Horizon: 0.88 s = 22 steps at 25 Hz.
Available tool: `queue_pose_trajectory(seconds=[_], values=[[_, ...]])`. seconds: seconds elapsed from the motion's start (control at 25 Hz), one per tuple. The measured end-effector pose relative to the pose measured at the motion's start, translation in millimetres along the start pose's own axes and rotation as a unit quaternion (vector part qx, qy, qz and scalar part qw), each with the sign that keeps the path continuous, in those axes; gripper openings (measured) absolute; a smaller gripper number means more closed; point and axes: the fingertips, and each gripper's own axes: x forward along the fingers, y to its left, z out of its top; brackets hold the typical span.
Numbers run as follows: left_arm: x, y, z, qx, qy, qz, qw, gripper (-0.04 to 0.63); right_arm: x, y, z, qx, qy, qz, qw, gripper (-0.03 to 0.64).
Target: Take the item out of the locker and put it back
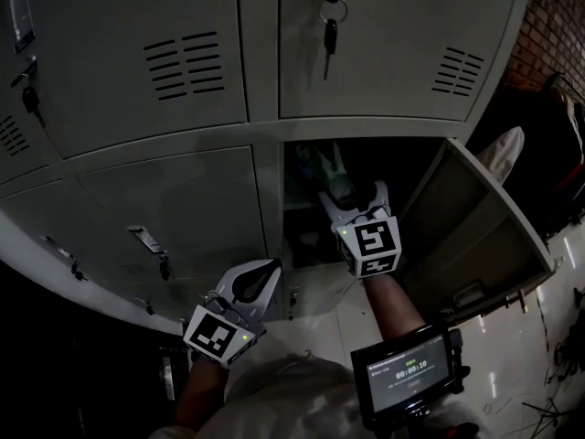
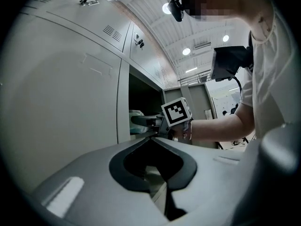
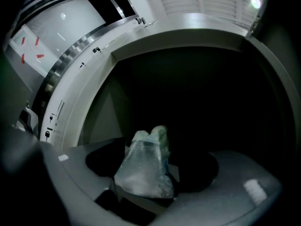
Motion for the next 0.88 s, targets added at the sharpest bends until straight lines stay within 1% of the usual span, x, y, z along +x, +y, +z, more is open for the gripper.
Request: queue_pose_trajectory(seconds=[0.04, 0.08, 0.16, 0.24, 0.28, 0.32, 0.36, 0.4, 0.48, 0.56, 0.76, 0.88], values=[[0, 0, 1, 0.0, 0.0, -0.001, 1.0, -0.026, -4, -1, 5, -0.002, -0.009, -0.003, 1.0, 0.31], [0, 0, 1, 0.0, 0.0, -0.002, 1.0, -0.025, -8, -2, 10, 0.0, -0.02, -0.007, 1.0, 0.334], [-2, 0, 1, -0.002, -0.001, -0.001, 1.0, -0.026, -21, -5, 22, 0.007, -0.043, -0.019, 0.999, 0.339], [-4, 1, 2, -0.006, -0.004, 0.002, 1.0, -0.026, -38, -8, 33, 0.026, -0.07, -0.028, 0.997, 0.339], [-6, 2, 3, -0.007, -0.006, 0.003, 1.0, -0.025, -50, -7, 38, 0.046, -0.086, -0.025, 0.995, 0.329], [-8, 3, 3, -0.009, -0.007, 0.005, 0.9999, -0.026, -62, -2, 40, 0.07, -0.101, -0.017, 0.992, 0.245], [-11, 4, 3, -0.014, -0.008, 0.007, 0.9999, -0.026, -73, 6, 41, 0.088, -0.112, -0.005, 0.99, 0.073], [-14, 6, 3, -0.019, -0.008, 0.009, 0.9997, -0.025, -82, 17, 40, 0.094, -0.113, 0.006, 0.989, 0.007], [-19, 9, 3, -0.027, -0.01, 0.012, 0.9995, -0.025, -93, 38, 30, 0.082, -0.094, 0.017, 0.992, -0.002], [-24, 12, 2, -0.028, -0.011, 0.015, 0.9994, -0.026, -101, 54, 19, 0.074, -0.072, 0.02, 0.994, -0.002], [-37, 6, -1, -0.015, -0.003, 0.019, 0.9997, -0.026, -136, 81, -6, 0.091, -0.027, 0.017, 0.995, -0.002], [-46, -5, 6, -0.008, -0.011, 0.032, 0.9994, -0.026, -162, 96, -15, 0.102, -0.003, 0.02, 0.995, -0.002]])
